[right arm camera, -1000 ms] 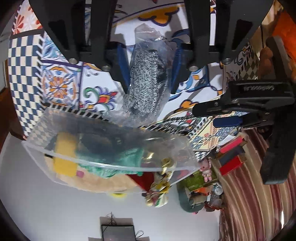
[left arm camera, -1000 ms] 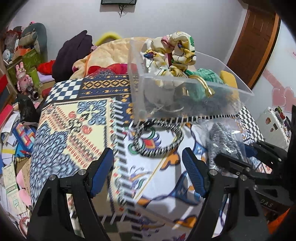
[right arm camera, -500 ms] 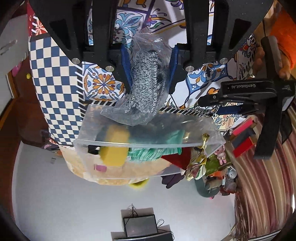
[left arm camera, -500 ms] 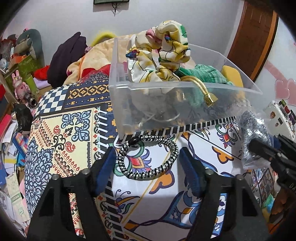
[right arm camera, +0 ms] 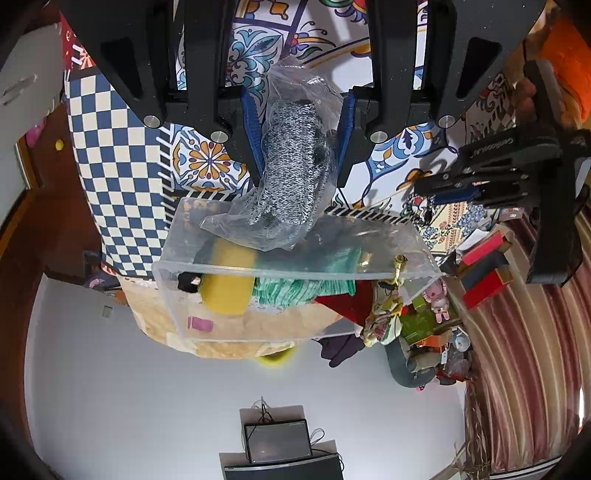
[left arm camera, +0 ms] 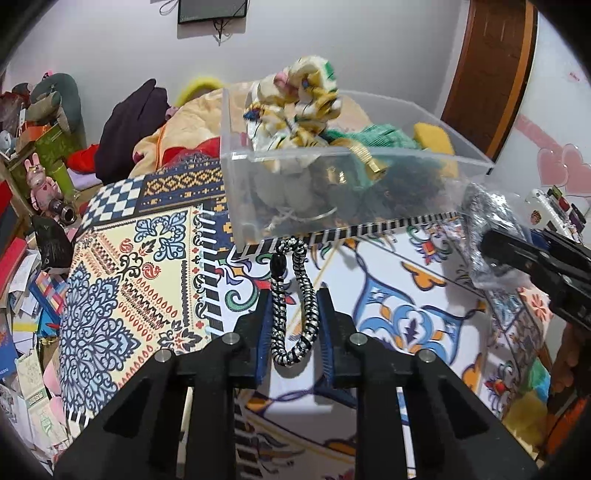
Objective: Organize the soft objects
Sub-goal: 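Carry the beaded band into the box with the left tool while the right drops the bagged item in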
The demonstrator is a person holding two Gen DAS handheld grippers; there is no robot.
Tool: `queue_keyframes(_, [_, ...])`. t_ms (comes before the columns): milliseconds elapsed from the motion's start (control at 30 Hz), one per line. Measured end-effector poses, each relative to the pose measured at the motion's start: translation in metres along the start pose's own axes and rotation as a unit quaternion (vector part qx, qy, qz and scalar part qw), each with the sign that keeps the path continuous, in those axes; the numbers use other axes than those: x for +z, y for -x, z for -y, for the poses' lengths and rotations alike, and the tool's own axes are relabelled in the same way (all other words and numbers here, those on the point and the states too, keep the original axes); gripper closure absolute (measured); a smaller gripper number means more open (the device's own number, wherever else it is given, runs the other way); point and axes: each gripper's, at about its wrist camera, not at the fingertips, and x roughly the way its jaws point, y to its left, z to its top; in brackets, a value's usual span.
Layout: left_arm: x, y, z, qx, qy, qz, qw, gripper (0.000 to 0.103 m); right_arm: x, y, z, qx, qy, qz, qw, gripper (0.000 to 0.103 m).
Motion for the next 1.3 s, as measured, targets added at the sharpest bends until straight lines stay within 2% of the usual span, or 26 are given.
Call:
queue_keyframes(167, [0.006,0.03,0.009,-0.009,-0.008,0.034,0.9993,0.08,0.009,0.012,0.002,-0.003,0.002,0.018,1.0,0.071])
queue_keyframes(400, [0.035,0.068,0.023,-0.024,-0.017,0.097,0.9949,0.08,0.034,0.028,0.004,-0.013,0.009,0.058,0.998,0.071])
queue_keyframes(733, [0.082,0.069,0.031,-0.043,-0.018,0.147,0.988,0.08,0.076,0.039,0.009,-0.034,0.021,0.113,0.993,0.071])
queue_keyframes(967, [0.109,0.043,0.04,-0.044,-0.025,0.141,0.9887,0.08,0.09,0.018,0.014,-0.039,0.02,0.106,0.993,0.07])
queue_keyframes(1300, [0.117,-0.008,0.043,-0.043,-0.02,0.089,0.9949,0.08,0.088,-0.019,0.02,-0.037,0.038,0.061,0.997,0.07])
